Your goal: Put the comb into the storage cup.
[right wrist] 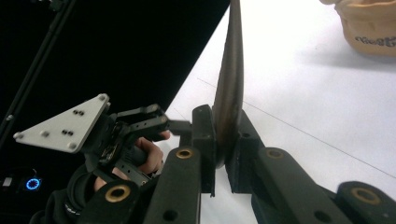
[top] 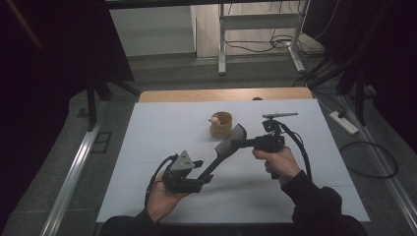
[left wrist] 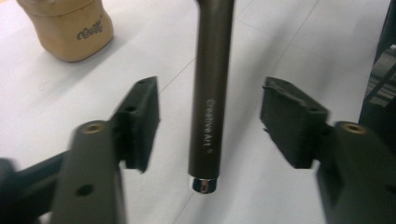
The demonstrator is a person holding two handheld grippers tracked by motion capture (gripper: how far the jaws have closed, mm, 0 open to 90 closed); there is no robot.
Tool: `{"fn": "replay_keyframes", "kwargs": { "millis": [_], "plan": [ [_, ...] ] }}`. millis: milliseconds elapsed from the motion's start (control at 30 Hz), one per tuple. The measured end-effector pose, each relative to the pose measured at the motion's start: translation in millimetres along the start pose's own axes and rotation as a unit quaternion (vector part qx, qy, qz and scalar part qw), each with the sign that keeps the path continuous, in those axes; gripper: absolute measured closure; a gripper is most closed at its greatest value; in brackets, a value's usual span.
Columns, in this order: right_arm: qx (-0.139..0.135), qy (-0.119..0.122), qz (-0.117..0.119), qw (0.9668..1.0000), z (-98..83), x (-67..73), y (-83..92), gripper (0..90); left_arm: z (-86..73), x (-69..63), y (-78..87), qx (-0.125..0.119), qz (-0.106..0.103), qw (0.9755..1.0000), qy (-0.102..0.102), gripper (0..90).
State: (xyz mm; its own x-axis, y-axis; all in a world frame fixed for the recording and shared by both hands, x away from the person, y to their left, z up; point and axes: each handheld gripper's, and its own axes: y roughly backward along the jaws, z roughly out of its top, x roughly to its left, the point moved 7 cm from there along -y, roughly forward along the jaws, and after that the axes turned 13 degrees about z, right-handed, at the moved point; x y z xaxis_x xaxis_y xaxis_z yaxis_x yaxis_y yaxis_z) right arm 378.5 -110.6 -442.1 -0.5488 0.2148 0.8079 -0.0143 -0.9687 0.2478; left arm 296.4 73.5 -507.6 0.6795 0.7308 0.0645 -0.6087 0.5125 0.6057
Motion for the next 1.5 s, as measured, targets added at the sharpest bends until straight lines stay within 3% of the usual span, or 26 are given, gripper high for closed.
{"fn": "replay_keyframes", "kwargs": {
  "millis": [233,567,833,1267,1500],
  "plan": [
    [-0.002,0.023,-0.009,0.9997,0.1,2.6,2.5,83.7,-6.3,6.1,-0.9,0.020,-0.042,0.9979,0.045,16.4],
    [-0.002,0.061,-0.020,0.9979,1.5,5.6,7.6,83.7,-14.5,16.1,5.0,0.041,-0.046,0.9961,0.063,2.2],
    [-0.009,0.083,-0.040,0.9957,5.1,4.6,12.2,83.7,-23.4,27.5,10.9,0.041,-0.025,0.9971,0.060,0.6],
    [-0.016,0.103,-0.060,0.9928,11.3,4.3,20.0,83.7,-38.8,40.0,24.2,0.048,-0.013,0.9953,0.083,0.0],
    [-0.023,0.112,-0.070,0.9910,16.9,3.4,23.2,83.7,-44.8,45.8,33.0,0.040,-0.013,0.9944,0.097,0.0]
  ]
}}
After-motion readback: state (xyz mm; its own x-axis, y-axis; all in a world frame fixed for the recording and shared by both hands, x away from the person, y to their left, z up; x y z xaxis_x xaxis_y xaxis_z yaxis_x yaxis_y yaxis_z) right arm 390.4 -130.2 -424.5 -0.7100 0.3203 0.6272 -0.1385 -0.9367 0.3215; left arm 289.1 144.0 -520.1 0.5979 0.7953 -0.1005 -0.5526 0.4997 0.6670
